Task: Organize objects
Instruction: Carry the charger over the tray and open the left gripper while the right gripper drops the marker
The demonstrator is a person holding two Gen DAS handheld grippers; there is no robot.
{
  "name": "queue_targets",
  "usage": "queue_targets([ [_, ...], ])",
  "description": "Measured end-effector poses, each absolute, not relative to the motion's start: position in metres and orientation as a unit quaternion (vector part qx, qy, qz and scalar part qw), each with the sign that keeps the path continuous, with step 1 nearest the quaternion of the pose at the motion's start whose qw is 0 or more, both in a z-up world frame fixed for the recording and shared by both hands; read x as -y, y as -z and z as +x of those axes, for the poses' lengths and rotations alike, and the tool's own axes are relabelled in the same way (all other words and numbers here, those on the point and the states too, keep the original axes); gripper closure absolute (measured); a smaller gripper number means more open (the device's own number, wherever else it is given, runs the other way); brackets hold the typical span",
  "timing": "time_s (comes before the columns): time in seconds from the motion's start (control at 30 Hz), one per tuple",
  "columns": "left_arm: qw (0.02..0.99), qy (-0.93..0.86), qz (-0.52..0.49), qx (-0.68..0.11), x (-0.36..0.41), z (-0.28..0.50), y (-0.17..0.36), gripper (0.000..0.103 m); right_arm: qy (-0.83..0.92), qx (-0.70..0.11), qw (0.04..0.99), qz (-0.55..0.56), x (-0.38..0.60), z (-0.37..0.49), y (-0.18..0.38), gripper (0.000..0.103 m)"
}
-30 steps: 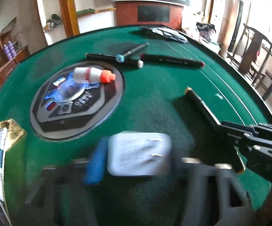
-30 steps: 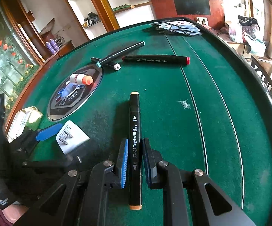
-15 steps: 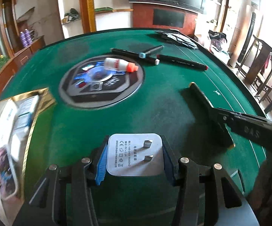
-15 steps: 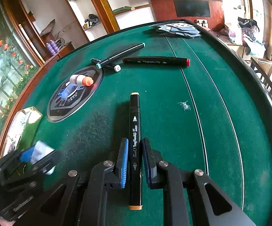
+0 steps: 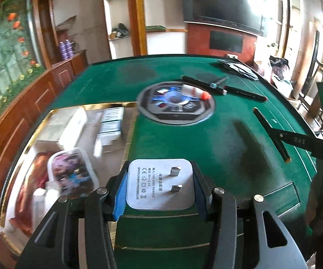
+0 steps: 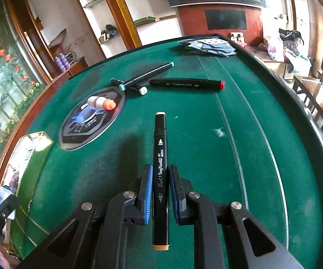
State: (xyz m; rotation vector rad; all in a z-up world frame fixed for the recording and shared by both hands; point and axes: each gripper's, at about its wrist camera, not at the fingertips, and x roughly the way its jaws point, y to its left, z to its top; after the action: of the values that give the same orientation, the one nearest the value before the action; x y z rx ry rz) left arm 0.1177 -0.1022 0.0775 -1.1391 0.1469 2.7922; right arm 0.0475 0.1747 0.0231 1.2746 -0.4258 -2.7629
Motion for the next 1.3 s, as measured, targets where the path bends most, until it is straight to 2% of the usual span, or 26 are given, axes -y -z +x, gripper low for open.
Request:
queue_targets([
  [0.17,0.042,-0.926,-0.373,-0.034,0.131,0.126,-0.081,0.054,0.889,0.155,0.071,0.424,-0.152,0.058,-0.026,0.088],
  [0.57,0.014,-0.929,-0.371,-0.003,0.184,0.139,-0.08,0.054,0.885,0.129,0.171,0.414,-0.058,0.069,-0.067,0.087],
  [0.77,0.009,-0.925,-0.376,0.043,0.23,0.144,-0.085,0.054,0.865,0.136,0.228,0.427,-0.011,0.067,-0.077,0.087],
  [1.03,-0.028,-0.92,-0.387,0.062,0.294,0.143,-0.084,0.054,0.816,0.148,0.302,0.47,0.064,0.056,-0.062,0.086],
  [1.3,-0.029,-0.913,-0.402,0.058,0.314,0.137,-0.067,0.054,0.797,0.114,0.318,0.5,0.118,0.056,-0.038,0.086],
])
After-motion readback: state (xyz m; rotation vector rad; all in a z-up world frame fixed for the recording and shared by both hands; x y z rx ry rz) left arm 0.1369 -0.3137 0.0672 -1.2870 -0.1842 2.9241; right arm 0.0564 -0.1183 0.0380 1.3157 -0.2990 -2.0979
